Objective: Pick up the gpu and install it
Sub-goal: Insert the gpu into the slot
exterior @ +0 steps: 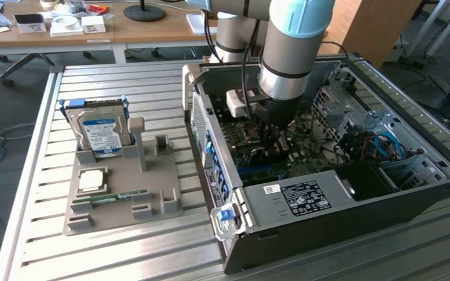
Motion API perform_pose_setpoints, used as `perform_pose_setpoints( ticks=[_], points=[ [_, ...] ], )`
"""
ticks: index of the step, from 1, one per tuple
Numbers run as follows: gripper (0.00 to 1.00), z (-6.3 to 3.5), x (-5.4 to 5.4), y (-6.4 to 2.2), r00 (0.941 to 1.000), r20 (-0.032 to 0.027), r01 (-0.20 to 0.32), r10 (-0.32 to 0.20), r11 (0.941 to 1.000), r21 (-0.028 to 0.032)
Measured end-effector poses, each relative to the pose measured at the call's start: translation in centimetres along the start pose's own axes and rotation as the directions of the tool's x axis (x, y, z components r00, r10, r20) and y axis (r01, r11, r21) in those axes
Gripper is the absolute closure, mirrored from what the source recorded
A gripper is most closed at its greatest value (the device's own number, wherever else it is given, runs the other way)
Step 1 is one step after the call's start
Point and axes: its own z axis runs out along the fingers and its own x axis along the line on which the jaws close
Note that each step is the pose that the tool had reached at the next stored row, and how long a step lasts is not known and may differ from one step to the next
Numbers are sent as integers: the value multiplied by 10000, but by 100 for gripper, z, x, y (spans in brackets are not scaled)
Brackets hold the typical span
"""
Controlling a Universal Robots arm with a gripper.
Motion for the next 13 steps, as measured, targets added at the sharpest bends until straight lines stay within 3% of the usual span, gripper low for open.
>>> perform_pose_setpoints(
  ticks=[5, 13],
  points=[
    [73, -12, 0, -1, 10000, -8, 0, 0, 10000, -1],
    [73, -13, 6, -1, 10000, -76, 6, -6, 10000, -2]
  ],
)
